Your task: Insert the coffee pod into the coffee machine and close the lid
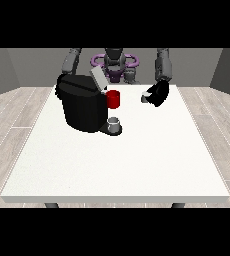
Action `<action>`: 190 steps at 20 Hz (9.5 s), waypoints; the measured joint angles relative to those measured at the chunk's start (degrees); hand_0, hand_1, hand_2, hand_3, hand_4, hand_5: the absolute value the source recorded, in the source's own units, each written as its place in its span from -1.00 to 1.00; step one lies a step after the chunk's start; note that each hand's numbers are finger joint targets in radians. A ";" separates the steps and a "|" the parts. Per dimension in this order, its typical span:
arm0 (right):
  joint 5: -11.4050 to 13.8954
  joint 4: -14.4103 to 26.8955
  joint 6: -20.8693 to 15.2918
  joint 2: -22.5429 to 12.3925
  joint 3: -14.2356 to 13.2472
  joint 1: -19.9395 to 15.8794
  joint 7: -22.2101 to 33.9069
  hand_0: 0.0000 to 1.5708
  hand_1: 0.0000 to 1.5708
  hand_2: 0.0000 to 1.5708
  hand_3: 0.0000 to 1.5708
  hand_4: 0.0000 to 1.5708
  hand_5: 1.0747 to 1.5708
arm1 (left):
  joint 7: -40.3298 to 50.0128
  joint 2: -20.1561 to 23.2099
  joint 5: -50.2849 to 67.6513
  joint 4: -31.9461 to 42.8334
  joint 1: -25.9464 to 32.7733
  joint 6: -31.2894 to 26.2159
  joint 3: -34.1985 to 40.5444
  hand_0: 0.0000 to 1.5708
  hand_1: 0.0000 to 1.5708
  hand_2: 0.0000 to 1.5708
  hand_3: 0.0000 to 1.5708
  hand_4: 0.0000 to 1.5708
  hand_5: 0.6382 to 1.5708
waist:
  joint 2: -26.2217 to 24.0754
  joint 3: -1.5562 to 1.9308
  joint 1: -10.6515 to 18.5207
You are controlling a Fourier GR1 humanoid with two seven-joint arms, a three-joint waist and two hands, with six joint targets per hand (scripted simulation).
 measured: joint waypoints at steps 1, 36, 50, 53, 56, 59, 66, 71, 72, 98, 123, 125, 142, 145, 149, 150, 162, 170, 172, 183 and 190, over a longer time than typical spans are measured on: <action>-0.15 0.06 0.38 -0.48 -0.06 0.07 0.60 -1.00 -1.00 -1.00 -1.00 -0.64 1.00 | 0.22 0.13 0.24 -0.10 -0.32 -0.80 0.29 0.79 0.79 0.75 0.63 -0.23 1.00 | -0.66 -0.01 -0.08; -0.93 -1.26 5.58 -3.13 1.64 -1.42 -1.72 -1.00 -1.00 -1.00 -1.00 -0.84 1.00 | 18.92 -2.63 7.09 -6.02 -20.84 -8.02 9.96 0.83 0.83 0.85 0.69 -0.21 1.00 | 2.47 -0.03 -6.51; -0.85 1.34 9.71 -4.10 2.35 -6.65 -6.01 -1.00 -1.00 -1.00 -1.00 -0.78 1.00 | 19.42 1.79 9.36 -2.92 -29.14 -7.32 13.93 0.86 0.86 0.88 0.71 -0.21 1.00 | 10.22 0.01 -8.02; -1.12 1.85 9.86 -4.72 1.81 -7.80 -5.10 -1.00 -1.00 -1.00 -1.00 -0.69 1.00 | 18.66 3.51 8.93 -2.33 -29.89 -8.13 13.66 0.78 0.78 0.87 0.72 -0.16 1.00 | 11.15 0.02 -8.17; -1.21 1.05 9.57 -4.78 1.82 -8.81 -3.89 -1.00 -1.00 -1.00 -1.00 -0.76 1.00 | 17.06 4.85 8.33 -1.23 -29.75 -8.19 13.42 0.94 0.94 0.95 0.84 -0.11 1.00 | 11.95 0.02 -8.84; -0.93 1.89 9.34 -4.66 1.79 -9.90 -4.34 -1.00 -1.00 -1.00 -1.00 -0.71 1.00 | 17.35 5.86 7.85 -0.88 -31.16 -8.48 13.20 0.81 0.81 0.86 0.72 -0.15 1.00 | 13.07 0.02 -9.09; -0.63 3.90 8.94 -4.76 1.44 -11.53 -4.16 -1.00 -1.00 -1.00 -1.00 -0.68 1.00 | 17.39 6.65 8.02 -0.77 -32.59 -7.14 14.03 0.82 0.82 0.84 0.78 -0.22 1.00 | 13.58 0.01 -9.28; -1.18 6.66 9.61 -5.46 0.22 -12.68 -5.43 -1.00 -1.00 -1.00 -1.00 -0.58 1.00 | 18.05 5.28 8.06 -1.55 -32.85 -6.34 13.72 -1.00 -1.00 -0.55 -0.55 -1.00 1.00 | 13.33 0.02 -8.51; -1.58 7.53 9.89 -5.83 -0.36 -12.75 -5.48 -1.00 -1.00 -1.00 -1.00 -0.59 1.00 | 17.78 4.34 8.56 -1.92 -32.52 -6.13 13.82 -1.00 -1.00 -1.00 -1.00 -1.00 1.00 | 12.97 0.02 -7.97; 2.79 2.03 9.11 0.00 6.61 11.45 -4.97 -1.00 -1.00 -1.00 -1.00 -0.77 1.00 | -3.16 -13.27 25.13 -5.34 17.43 -15.54 16.95 -1.00 -1.00 -1.00 -1.00 -0.58 1.00 | -23.34 -0.12 4.16; 13.55 -26.21 -7.60 3.46 19.86 1.68 10.77 -1.00 -1.00 -1.00 -1.00 -0.74 1.00 | -9.09 -12.32 30.96 -19.12 28.49 -19.82 14.00 -1.00 -1.00 -1.00 -1.00 -0.73 1.00 | -12.80 -0.05 8.29; 14.91 -25.77 -8.38 3.51 19.59 -0.48 12.60 -1.00 -1.00 -1.00 -1.00 -0.71 1.00 | -9.66 -12.32 31.00 -20.61 29.23 -19.60 13.41 -1.00 -1.00 -1.00 -1.00 -0.60 1.00 | -11.99 -0.03 8.89; 12.77 -7.31 -8.72 0.18 5.99 -15.11 6.61 -1.00 -1.00 -1.00 -1.00 -0.41 1.00 | -8.41 -13.30 33.08 -29.84 31.14 -18.77 10.04 -1.00 -1.00 -1.00 -1.00 -0.53 1.00 | -4.11 -0.03 12.84; 12.40 -4.42 -8.67 -0.15 4.87 -17.49 6.48 -1.00 -1.00 -1.00 -1.00 -0.46 1.00 | -7.88 -12.27 33.93 -29.73 30.30 -19.28 10.42 -1.00 -1.00 -1.00 -1.00 -0.54 1.00 | -3.60 -0.03 12.75; 12.41 -2.65 -9.02 -0.13 4.40 -19.78 5.20 -1.00 -1.00 -1.00 -1.00 -0.44 1.00 | -9.11 -12.17 33.44 -28.76 29.51 -18.57 10.00 -1.00 -1.00 -1.00 -1.00 -0.50 1.00 | -2.80 -0.21 12.54; 12.46 -1.83 -9.26 -0.20 4.13 -20.19 5.12 -1.00 -1.00 -1.00 -1.00 -0.45 1.00 | -8.54 -12.21 33.79 -29.14 29.68 -18.94 9.76 -1.00 -1.00 -1.00 -1.00 -0.51 1.00 | -3.00 -0.23 12.85; 12.28 0.86 -9.46 -1.08 3.20 -25.78 4.08 -1.00 -1.00 -1.00 -1.00 -0.44 1.00 | -10.81 -9.81 34.89 -25.43 26.82 -19.48 11.27 -1.00 -1.00 -1.00 -1.00 -0.54 1.00 | -0.23 -0.34 13.75; 13.08 0.64 -11.76 -0.24 4.02 -27.83 9.13 -1.00 -1.00 -1.00 -1.00 -0.48 1.00 | -11.21 -9.00 35.46 -22.78 25.27 -20.34 11.66 -1.00 -1.00 -1.00 -1.00 -0.51 1.00 | -0.19 0.38 14.24; 13.19 -0.44 -12.69 -0.19 4.16 -28.12 11.13 -1.00 -1.00 -1.00 -1.00 -0.54 1.00 | -11.57 -8.62 35.72 -22.17 24.64 -20.83 11.86 -1.00 -1.00 -1.00 -1.00 -0.56 1.00 | 0.21 0.51 14.59; 19.26 0.08 -14.48 0.50 9.92 -36.41 14.63 -1.00 -1.00 -1.00 -1.00 -0.50 1.00 | -12.06 -9.23 35.04 -20.29 21.19 -21.03 10.61 -1.00 -1.00 -1.00 -1.00 -0.55 1.00 | 2.81 0.15 19.12; 18.48 1.97 -12.42 2.79 13.82 -36.50 10.84 -1.00 -1.00 -1.00 -1.00 -0.40 1.00 | -13.75 -9.69 34.86 -19.47 22.74 -21.51 9.83 -1.00 -1.00 -1.00 -1.00 -0.79 1.00 | 1.30 -0.02 18.90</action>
